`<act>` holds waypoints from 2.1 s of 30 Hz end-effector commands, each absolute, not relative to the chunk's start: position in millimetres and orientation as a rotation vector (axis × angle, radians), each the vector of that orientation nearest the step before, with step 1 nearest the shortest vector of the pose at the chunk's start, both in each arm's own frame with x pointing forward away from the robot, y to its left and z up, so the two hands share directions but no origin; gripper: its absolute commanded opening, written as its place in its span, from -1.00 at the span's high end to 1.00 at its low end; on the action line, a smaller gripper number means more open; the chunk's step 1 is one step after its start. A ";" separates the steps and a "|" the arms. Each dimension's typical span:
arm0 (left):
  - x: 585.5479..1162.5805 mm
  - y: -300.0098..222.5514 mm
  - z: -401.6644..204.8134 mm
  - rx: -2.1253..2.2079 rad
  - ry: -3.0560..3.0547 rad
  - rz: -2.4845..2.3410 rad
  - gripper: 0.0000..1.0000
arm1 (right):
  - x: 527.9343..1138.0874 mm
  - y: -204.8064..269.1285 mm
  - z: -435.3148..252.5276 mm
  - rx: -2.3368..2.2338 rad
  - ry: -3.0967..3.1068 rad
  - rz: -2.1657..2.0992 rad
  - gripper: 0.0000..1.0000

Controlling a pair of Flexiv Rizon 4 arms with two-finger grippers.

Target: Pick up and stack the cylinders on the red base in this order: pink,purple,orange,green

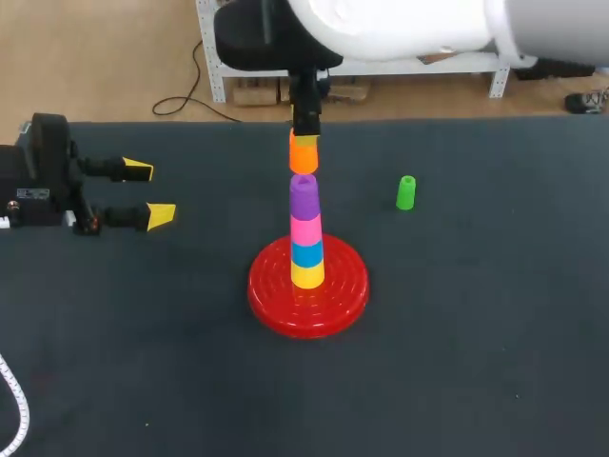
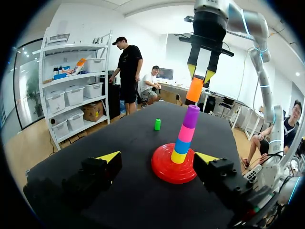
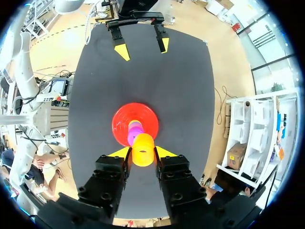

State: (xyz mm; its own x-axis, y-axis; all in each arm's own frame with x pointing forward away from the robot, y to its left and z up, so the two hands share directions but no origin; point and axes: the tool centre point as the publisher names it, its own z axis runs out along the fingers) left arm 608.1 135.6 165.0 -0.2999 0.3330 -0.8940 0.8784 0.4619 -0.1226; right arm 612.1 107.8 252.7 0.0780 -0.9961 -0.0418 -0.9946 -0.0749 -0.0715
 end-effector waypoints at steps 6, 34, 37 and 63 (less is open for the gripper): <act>607.9 135.3 162.7 1.017 1.841 -0.794 -1.00 | 613.5 114.7 242.1 -2.276 2.097 -0.019 1.00; 607.9 135.3 162.7 1.017 1.841 -0.794 -1.00 | 607.0 107.8 237.8 -2.296 2.098 0.004 1.00; 607.9 135.3 162.7 1.017 1.841 -0.794 -1.00 | 607.3 107.0 239.2 -2.293 2.096 0.005 1.00; 607.9 135.3 162.7 1.017 1.841 -0.794 -1.00 | 602.1 107.1 230.1 -2.301 2.101 0.017 1.00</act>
State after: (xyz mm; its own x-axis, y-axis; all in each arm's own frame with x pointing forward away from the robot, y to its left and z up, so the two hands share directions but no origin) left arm 608.1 135.6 165.0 -0.2999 0.3330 -0.8940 0.8784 0.4619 -0.1226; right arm 603.4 108.1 232.0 0.0933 -0.9954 -0.0220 -0.9956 -0.0931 -0.0086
